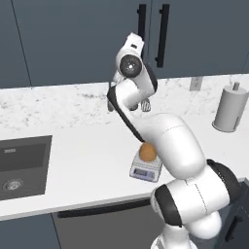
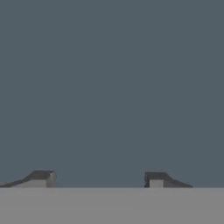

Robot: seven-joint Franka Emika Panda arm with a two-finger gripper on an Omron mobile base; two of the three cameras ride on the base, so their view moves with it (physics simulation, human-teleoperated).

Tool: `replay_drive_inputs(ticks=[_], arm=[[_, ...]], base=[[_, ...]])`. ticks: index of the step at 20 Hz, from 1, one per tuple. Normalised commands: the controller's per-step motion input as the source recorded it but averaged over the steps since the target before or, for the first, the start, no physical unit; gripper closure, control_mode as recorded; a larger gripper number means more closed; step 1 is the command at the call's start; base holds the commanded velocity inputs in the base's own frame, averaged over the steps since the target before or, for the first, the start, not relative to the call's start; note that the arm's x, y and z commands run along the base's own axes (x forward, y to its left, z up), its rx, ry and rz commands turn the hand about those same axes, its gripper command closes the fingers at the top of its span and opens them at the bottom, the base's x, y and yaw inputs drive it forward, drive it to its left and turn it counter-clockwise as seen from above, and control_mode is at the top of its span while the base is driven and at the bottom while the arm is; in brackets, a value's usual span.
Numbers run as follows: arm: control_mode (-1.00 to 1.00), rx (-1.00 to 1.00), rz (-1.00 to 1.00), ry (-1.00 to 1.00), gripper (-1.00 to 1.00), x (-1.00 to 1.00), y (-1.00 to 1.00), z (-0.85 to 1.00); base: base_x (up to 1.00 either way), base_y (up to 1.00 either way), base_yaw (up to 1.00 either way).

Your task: Pick the honey bottle and place it on the digital scale for weighing, and close the cabinet.

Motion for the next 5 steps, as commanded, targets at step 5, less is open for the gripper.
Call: replay_drive_inputs(ticks=[5], arm=[[-1.0,0.16,0.15,-0.05,-1.0,0.58,-0.15,-0.28]], base=[[0.0,0.0,0.0]])
